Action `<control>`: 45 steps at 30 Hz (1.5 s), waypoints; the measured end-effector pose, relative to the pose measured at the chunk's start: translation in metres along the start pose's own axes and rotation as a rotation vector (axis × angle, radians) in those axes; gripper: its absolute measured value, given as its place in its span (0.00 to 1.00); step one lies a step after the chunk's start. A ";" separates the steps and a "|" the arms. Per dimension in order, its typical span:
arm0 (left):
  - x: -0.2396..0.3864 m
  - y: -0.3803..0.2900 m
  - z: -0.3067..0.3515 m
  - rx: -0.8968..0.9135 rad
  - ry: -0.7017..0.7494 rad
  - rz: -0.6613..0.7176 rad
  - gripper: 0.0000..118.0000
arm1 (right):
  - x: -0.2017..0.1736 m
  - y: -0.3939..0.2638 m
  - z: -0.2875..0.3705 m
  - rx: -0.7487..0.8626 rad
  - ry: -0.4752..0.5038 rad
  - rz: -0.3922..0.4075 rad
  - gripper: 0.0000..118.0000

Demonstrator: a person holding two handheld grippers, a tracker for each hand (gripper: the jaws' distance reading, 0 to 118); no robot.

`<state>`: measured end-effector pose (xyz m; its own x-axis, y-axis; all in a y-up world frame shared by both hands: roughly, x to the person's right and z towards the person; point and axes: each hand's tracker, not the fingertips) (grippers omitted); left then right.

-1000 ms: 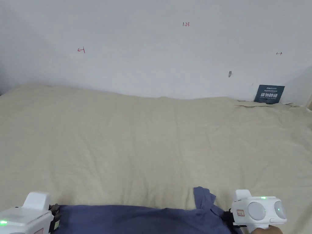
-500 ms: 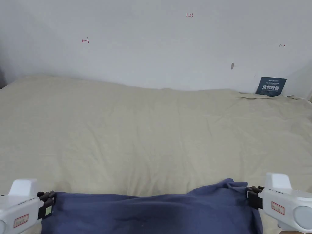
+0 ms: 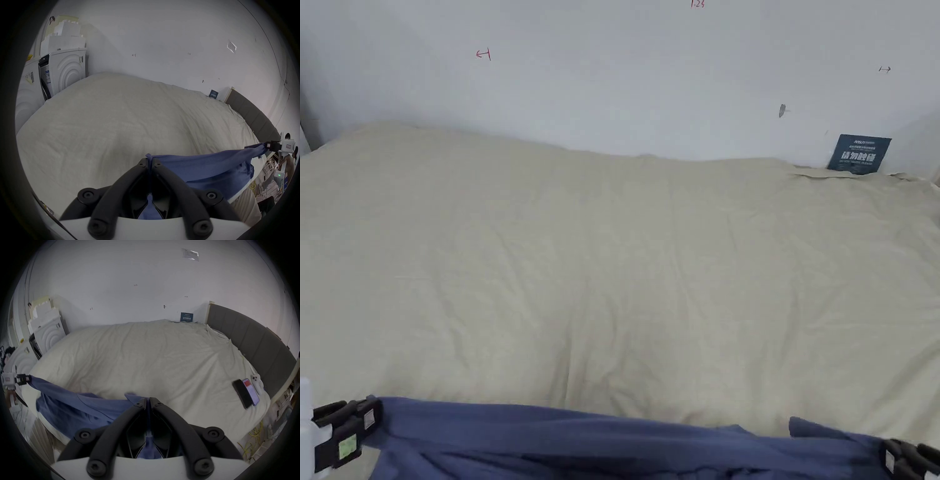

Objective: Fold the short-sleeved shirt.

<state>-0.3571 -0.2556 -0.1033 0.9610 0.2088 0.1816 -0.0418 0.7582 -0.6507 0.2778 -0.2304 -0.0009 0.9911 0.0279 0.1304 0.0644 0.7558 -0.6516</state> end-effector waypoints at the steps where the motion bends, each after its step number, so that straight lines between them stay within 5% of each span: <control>1: 0.005 -0.006 0.003 -0.015 0.003 -0.007 0.00 | 0.000 -0.010 0.000 -0.036 -0.005 0.007 0.02; 10: 0.006 -0.081 -0.022 -0.255 0.082 -0.034 0.00 | -0.011 -0.091 -0.039 -0.259 -0.091 0.021 0.02; 20: 0.005 -0.086 -0.049 -0.250 0.141 -0.076 0.00 | -0.039 -0.100 -0.062 -0.286 -0.159 0.077 0.04; 22: 0.004 -0.086 -0.044 -0.244 0.140 -0.074 0.04 | -0.040 -0.097 -0.058 -0.280 -0.166 0.070 0.11; 24: 0.005 -0.083 -0.034 -0.225 0.139 -0.081 0.10 | -0.040 -0.090 -0.044 -0.256 -0.183 0.067 0.36; 28: 0.015 -0.068 0.000 -0.074 0.133 -0.094 0.18 | -0.054 -0.065 -0.004 -0.110 -0.163 0.032 0.40; 34: 0.054 -0.038 0.028 0.167 0.132 -0.115 0.18 | -0.088 -0.041 0.008 0.142 -0.062 -0.011 0.38; 38: 0.079 -0.026 0.030 0.260 0.113 -0.100 0.08 | -0.112 -0.038 0.003 0.251 -0.041 -0.018 0.03; 40: 0.088 -0.025 0.030 0.286 0.110 -0.079 0.00 | -0.121 -0.038 0.002 0.264 -0.031 -0.001 0.01; 45: 0.114 -0.029 0.028 0.288 0.105 -0.091 0.00 | -0.133 -0.045 0.006 0.292 -0.030 -0.008 0.01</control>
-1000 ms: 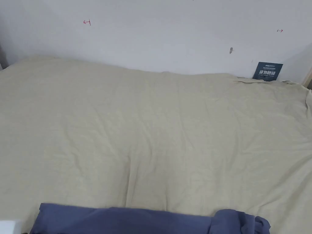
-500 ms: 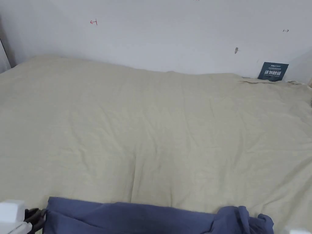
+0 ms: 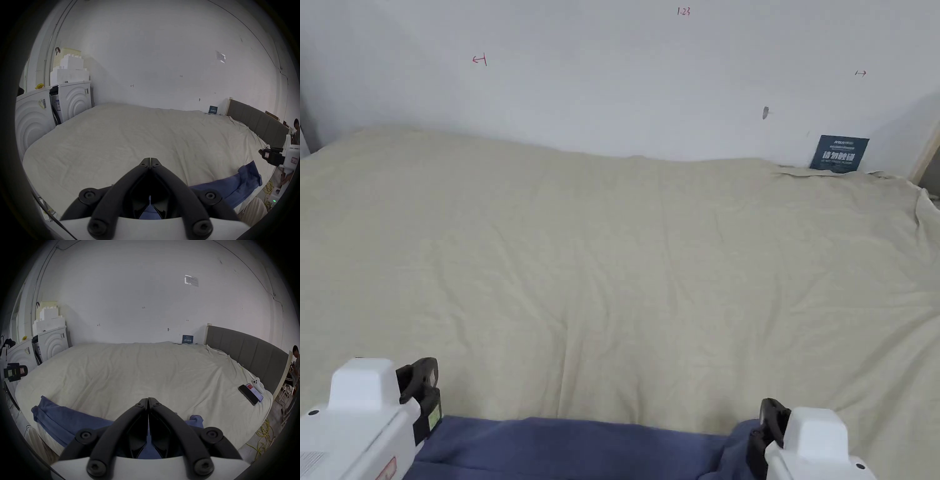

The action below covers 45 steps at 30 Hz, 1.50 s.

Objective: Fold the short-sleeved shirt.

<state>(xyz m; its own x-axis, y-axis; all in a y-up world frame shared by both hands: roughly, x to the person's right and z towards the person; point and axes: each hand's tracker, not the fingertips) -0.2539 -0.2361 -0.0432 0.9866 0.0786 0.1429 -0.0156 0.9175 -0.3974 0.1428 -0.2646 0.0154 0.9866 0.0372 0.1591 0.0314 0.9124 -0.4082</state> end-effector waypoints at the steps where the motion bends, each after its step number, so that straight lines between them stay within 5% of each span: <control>1: 0.002 -0.002 0.000 -0.015 0.005 0.013 0.00 | 0.000 -0.002 0.001 -0.005 0.000 -0.003 0.01; 15: -0.063 -0.020 -0.024 -0.296 -0.005 0.103 0.00 | 0.034 -0.025 -0.010 -0.156 -0.041 0.027 0.01; 22: -0.160 -0.016 -0.067 -0.517 -0.271 0.359 0.00 | 0.026 -0.018 -0.011 -0.151 -0.004 0.053 0.01; 28: -0.184 -0.054 -0.104 -0.722 -0.370 0.436 0.47 | 0.011 -0.012 -0.013 -0.141 0.032 0.061 0.01; 32: -0.193 -0.058 -0.108 -0.655 -0.437 0.540 0.47 | 0.003 -0.007 -0.012 -0.134 0.051 0.066 0.01; 37: -0.191 -0.051 -0.115 -0.701 -0.445 0.430 0.41 | -0.008 -0.003 -0.013 -0.131 0.073 0.083 0.01; 45: -0.205 -0.054 -0.114 -0.688 -0.457 0.505 0.42 | -0.019 0.001 -0.007 -0.130 0.080 0.095 0.01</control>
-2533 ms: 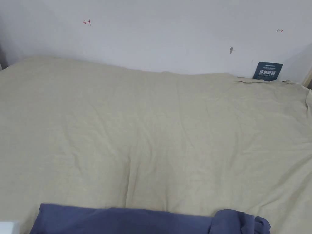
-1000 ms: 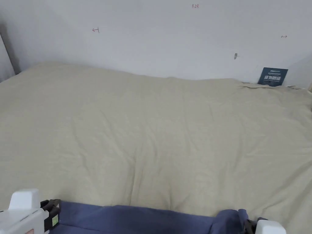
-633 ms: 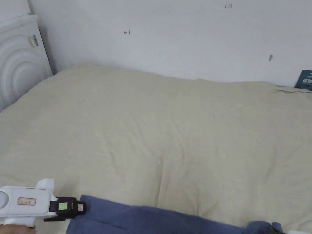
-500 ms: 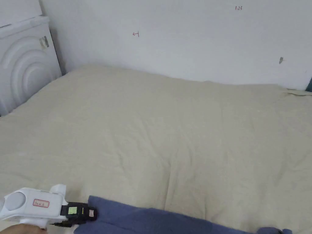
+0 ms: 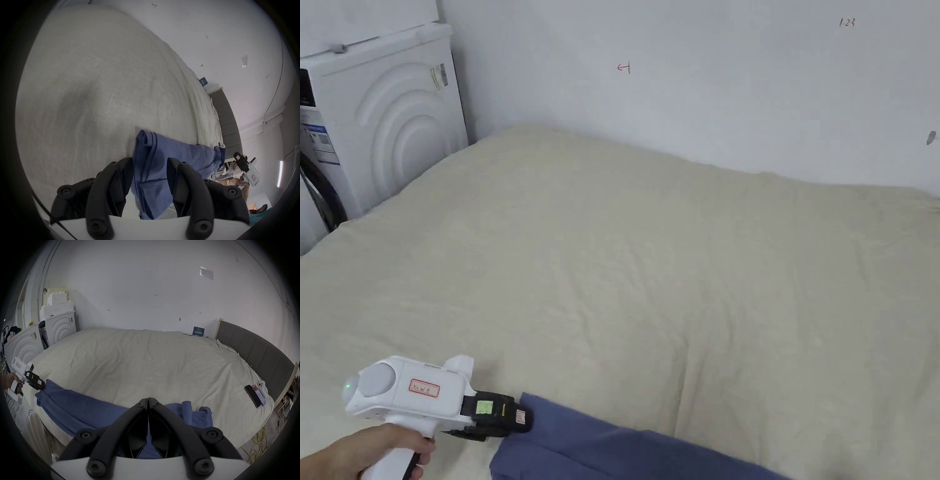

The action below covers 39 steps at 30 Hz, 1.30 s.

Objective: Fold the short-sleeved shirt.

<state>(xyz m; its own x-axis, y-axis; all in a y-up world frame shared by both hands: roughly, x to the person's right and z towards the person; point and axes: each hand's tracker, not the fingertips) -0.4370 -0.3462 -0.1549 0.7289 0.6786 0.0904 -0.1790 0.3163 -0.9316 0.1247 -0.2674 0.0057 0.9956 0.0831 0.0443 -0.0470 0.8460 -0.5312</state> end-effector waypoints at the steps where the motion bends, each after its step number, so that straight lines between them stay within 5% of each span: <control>1: 0.001 -0.001 -0.001 0.001 -0.015 0.004 0.42 | -0.001 0.000 0.000 0.001 0.000 0.004 0.01; 4: -0.013 0.010 -0.010 -0.014 -0.059 0.005 0.41 | -0.008 0.001 0.000 -0.001 0.010 0.008 0.01; 8: 0.007 0.003 -0.037 -0.084 -0.032 -0.063 0.20 | -0.016 0.002 0.000 -0.002 0.022 0.016 0.01; 14: -0.011 0.014 -0.035 -0.071 -0.036 -0.033 0.06 | -0.023 0.003 0.001 0.001 0.036 0.023 0.01; 29: -0.010 0.040 0.029 0.039 0.021 -0.052 0.02 | -0.025 0.002 -0.002 0.004 0.045 0.021 0.01; 38: -0.033 0.061 0.092 0.015 0.351 -0.056 0.02 | -0.027 0.008 -0.009 0.017 0.061 0.026 0.01; 39: 0.015 0.029 0.096 0.012 0.372 -0.064 0.02 | -0.028 0.009 -0.010 0.017 0.064 0.026 0.01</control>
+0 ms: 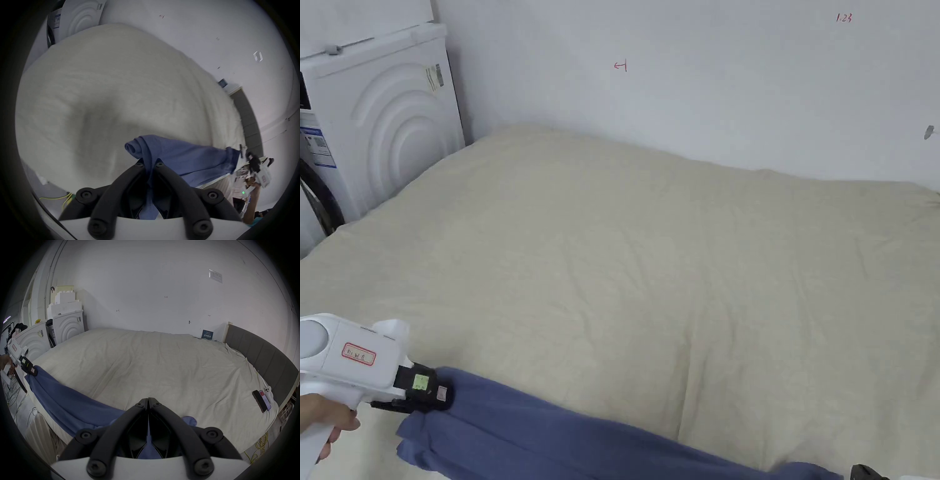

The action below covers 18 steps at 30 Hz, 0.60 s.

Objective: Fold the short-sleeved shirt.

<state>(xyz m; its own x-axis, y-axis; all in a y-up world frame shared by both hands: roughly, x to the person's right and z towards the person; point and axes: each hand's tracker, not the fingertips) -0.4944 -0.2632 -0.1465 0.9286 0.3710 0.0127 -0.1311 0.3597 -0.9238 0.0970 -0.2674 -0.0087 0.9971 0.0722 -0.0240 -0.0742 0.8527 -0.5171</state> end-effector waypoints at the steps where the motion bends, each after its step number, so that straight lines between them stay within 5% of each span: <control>1: 0.006 -0.003 0.004 -0.003 -0.006 0.016 0.02 | -0.001 0.000 -0.001 0.001 0.005 -0.002 0.01; 11: 0.104 -0.026 0.045 -0.016 -0.264 0.028 0.02 | -0.003 0.000 -0.003 0.007 0.028 -0.013 0.01; 18: 0.166 -0.027 0.010 -0.084 -0.394 0.012 0.02 | 0.007 -0.005 -0.001 0.006 0.013 -0.040 0.01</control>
<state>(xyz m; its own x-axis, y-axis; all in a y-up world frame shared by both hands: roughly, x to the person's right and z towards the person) -0.3398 -0.2027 -0.1162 0.7209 0.6802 0.1327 -0.0967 0.2884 -0.9526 0.1041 -0.2720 -0.0073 0.9994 0.0319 -0.0144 -0.0347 0.8578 -0.5128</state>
